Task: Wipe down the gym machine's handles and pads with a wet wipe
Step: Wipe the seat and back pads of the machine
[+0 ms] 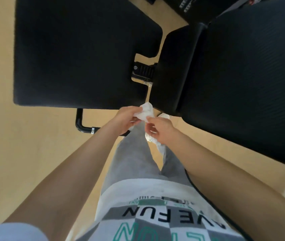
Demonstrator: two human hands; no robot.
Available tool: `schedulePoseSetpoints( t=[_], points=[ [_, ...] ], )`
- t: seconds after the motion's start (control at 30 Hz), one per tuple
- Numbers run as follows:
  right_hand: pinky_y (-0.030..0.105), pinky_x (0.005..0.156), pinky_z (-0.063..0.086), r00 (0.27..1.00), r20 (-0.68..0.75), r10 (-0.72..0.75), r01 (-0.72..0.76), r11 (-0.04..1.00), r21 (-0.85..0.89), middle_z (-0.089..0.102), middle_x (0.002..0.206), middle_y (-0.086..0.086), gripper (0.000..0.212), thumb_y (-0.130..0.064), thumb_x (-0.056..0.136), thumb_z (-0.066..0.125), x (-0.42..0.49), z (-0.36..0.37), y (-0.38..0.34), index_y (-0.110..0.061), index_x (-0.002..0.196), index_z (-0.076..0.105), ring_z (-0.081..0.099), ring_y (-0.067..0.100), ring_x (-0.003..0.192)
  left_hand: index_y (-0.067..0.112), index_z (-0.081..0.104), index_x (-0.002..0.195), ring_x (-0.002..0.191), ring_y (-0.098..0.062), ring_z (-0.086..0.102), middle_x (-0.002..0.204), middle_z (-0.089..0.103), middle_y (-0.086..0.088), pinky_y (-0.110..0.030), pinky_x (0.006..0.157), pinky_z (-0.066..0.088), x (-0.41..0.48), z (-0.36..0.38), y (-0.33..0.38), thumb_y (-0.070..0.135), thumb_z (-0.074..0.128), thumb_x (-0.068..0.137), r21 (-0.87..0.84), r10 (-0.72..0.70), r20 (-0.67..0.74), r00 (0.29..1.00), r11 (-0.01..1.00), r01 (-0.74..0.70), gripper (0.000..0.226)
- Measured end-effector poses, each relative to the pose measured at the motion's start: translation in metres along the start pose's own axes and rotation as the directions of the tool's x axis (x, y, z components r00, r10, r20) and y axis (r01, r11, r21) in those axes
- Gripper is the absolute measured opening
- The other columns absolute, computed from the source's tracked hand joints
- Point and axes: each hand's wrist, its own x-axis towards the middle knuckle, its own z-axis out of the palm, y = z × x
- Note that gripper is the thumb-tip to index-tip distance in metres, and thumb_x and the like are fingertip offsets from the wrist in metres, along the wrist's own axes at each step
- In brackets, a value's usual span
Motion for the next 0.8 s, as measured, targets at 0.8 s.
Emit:
schedulePoseSetpoints(
  t=[0.8],
  points=[
    [0.037, 0.099, 0.056, 0.971, 0.17, -0.17, -0.064, 0.499, 0.864, 0.074, 0.108, 0.016, 0.027, -0.009, 0.1, 0.062, 0.069, -0.029, 0.035, -0.001, 0.126, 0.062, 0.067, 0.03, 0.117, -0.004, 0.066, 0.11, 0.091, -0.023, 0.07, 0.097, 0.068, -0.017, -0.028, 0.088, 0.06, 0.046, 0.053, -0.03, 0.004, 0.064, 0.098, -0.45, -0.084, 0.042, 0.996, 0.888, 0.094, 0.014]
  ],
)
